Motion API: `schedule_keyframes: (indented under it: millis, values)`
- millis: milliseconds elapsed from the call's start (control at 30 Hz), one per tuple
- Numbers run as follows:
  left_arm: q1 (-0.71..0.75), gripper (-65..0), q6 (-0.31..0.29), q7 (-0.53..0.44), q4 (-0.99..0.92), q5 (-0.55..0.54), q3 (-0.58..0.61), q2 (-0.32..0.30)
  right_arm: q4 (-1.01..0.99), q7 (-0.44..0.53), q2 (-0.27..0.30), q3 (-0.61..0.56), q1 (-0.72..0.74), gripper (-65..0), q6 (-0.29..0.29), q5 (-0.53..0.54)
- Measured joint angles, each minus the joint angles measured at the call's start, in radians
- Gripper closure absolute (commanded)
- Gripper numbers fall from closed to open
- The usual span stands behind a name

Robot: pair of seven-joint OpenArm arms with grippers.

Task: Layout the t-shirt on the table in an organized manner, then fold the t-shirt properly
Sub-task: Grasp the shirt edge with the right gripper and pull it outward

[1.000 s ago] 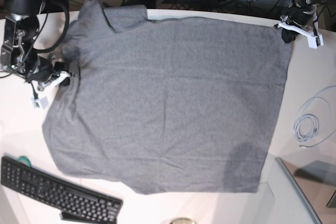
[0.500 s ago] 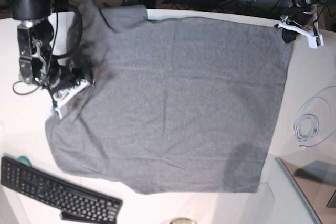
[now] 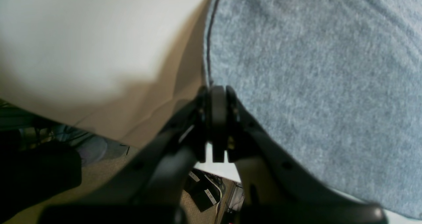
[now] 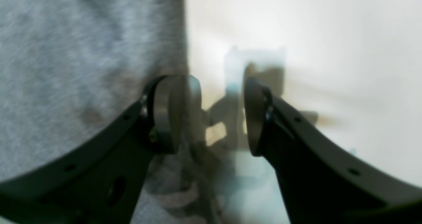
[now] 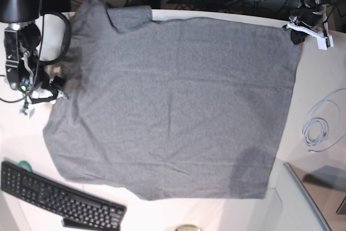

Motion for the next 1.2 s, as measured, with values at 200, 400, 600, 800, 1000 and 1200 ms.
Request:
schedule_keyframes:
  millis: [200, 400, 600, 800, 1000, 1200]
  values:
    - [0.0, 0.0, 0.0, 0.0, 0.0, 0.0, 0.0, 0.0, 0.002, 0.0, 0.037, 0.002, 0.0, -28.5, -0.048, 0.003]
    - [0.0, 0.0, 0.0, 0.0, 0.0, 0.0, 0.001, -0.001, 0.03, 0.001, 0.029, -0.003, 0.003, -28.5, -0.049, 0.005]
    - [0.0, 0.0, 0.0, 0.0, 0.0, 0.0, -0.002, -0.001, 0.033, 0.0, 0.023, -0.003, 0.015, -28.5, -0.049, 0.012]
    - [0.0, 0.0, 0.0, 0.0, 0.0, 0.0, -0.004, -0.003, 0.023, 0.005, 0.003, -0.097, 0.051, -28.7, -0.049, 0.013]
    - [0.0, 0.0, 0.0, 0.0, 0.0, 0.0, -0.002, -0.002, -0.095, 0.06, 0.015, -0.103, 0.08, -28.7, -0.048, 0.001]
    - [0.0, 0.0, 0.0, 0.0, 0.0, 0.0, -0.005, -0.003, -0.157, 0.09, 0.011, -0.103, 0.09, -28.5, -0.046, -0.093]
